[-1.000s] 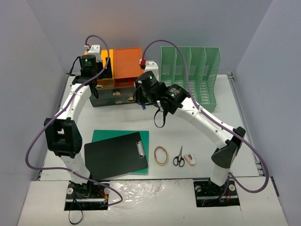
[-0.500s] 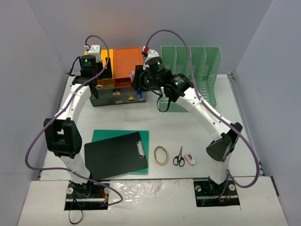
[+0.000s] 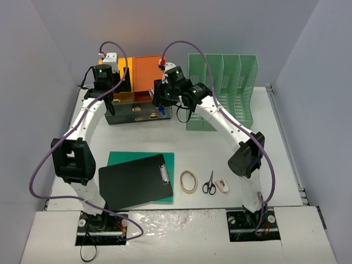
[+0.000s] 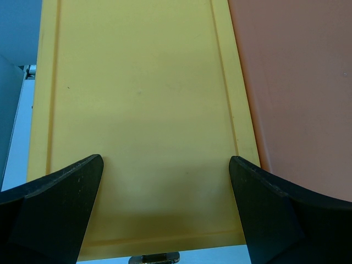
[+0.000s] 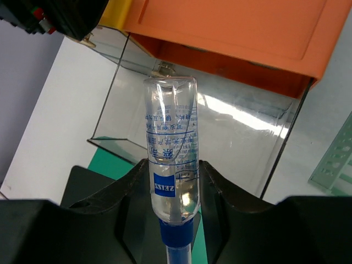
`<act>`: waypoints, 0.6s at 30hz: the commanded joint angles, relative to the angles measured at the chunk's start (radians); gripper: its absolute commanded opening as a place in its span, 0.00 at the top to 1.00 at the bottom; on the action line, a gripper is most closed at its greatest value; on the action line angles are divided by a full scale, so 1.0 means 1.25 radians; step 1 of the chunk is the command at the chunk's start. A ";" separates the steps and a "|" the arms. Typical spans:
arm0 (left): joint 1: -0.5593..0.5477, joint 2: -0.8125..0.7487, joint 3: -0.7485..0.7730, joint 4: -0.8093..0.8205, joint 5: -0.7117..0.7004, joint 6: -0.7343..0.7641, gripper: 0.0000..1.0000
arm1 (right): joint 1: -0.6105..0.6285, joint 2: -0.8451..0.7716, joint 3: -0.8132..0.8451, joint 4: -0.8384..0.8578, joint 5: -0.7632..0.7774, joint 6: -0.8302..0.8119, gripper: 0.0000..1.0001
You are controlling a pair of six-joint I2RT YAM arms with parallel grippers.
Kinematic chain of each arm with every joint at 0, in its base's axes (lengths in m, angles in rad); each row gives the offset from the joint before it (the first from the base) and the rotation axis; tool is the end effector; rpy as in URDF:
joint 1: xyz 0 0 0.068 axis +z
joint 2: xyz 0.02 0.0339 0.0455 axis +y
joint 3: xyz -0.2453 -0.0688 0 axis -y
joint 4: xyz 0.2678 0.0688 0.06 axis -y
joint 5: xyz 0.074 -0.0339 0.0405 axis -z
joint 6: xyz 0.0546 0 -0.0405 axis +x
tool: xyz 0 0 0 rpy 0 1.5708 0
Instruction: Organize the desk
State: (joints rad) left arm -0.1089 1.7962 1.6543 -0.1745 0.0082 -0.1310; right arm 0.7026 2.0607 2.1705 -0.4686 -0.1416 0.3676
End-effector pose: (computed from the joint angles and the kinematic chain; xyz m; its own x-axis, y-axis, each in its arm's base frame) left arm 0.4678 -0.0516 0.3341 -0.3219 -0.0962 -0.9419 0.0750 0.9891 -0.1267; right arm 0.3880 0.3386 0.3740 -0.5162 0.0291 -0.8560 -0.5948 0.7069 0.3827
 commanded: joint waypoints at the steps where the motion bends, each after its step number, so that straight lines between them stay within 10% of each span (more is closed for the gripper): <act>1: 0.001 0.006 -0.030 -0.134 0.012 0.026 0.03 | -0.023 -0.006 0.063 0.056 -0.034 -0.032 1.00; 18: 0.001 -0.002 -0.034 -0.137 0.004 0.030 0.03 | -0.036 0.021 0.059 0.044 -0.084 -0.001 1.00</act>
State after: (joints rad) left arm -0.1089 1.7956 1.6540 -0.1744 0.0078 -0.1310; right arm 0.6559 2.0840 2.2105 -0.4675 -0.2164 0.3656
